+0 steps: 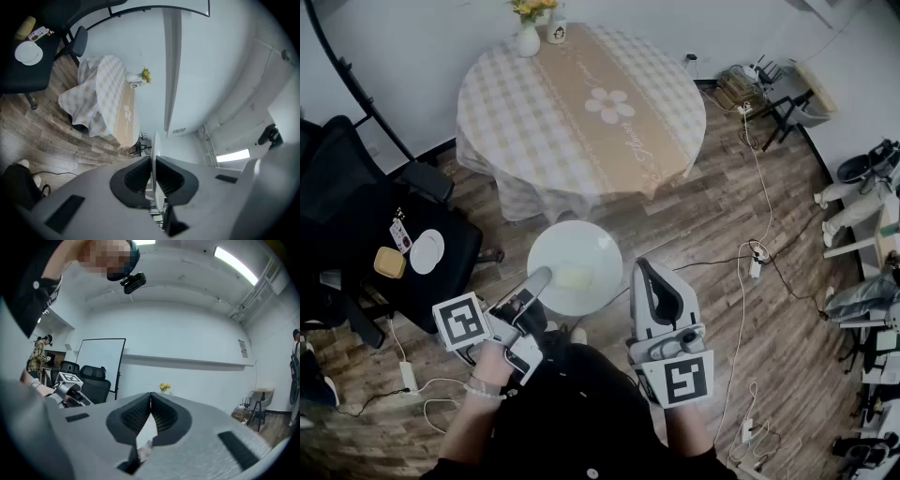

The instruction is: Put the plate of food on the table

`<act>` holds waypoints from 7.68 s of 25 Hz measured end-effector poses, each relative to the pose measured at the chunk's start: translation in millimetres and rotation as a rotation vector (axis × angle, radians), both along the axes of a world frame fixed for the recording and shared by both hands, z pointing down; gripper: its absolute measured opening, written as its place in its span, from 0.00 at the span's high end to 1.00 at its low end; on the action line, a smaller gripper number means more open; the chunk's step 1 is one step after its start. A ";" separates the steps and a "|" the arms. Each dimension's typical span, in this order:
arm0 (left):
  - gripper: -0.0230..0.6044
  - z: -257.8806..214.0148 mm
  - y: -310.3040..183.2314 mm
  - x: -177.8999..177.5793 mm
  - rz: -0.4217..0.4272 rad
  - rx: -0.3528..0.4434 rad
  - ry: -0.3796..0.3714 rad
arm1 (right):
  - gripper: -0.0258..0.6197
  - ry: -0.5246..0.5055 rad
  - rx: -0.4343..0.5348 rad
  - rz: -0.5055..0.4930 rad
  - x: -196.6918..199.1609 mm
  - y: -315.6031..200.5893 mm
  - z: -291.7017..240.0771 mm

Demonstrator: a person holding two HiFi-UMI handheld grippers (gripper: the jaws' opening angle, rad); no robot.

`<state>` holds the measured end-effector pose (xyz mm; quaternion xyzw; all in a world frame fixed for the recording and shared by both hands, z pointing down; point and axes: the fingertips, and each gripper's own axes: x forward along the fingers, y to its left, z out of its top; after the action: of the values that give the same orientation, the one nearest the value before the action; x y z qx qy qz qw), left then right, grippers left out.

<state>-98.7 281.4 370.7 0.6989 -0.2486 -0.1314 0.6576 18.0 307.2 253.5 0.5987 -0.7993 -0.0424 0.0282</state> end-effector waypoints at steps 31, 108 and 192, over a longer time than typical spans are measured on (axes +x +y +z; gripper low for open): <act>0.94 4.8 -24.2 -21.6 -0.032 0.011 0.032 | 0.78 -0.900 -0.551 -0.184 -30.1 -20.0 103.1; 0.94 3.9 -150.6 40.3 -0.108 0.028 -0.001 | 0.91 -0.956 -0.617 -0.279 18.5 -161.9 107.8; 0.94 12.9 -404.5 92.0 -0.032 -0.010 -0.009 | 0.92 -0.991 -0.645 -0.186 68.3 -410.1 116.7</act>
<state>-6.7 -123.1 383.6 0.6921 -0.2634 -0.1377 0.6578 86.4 -102.9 370.2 0.4360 -0.7388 0.4845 -0.1714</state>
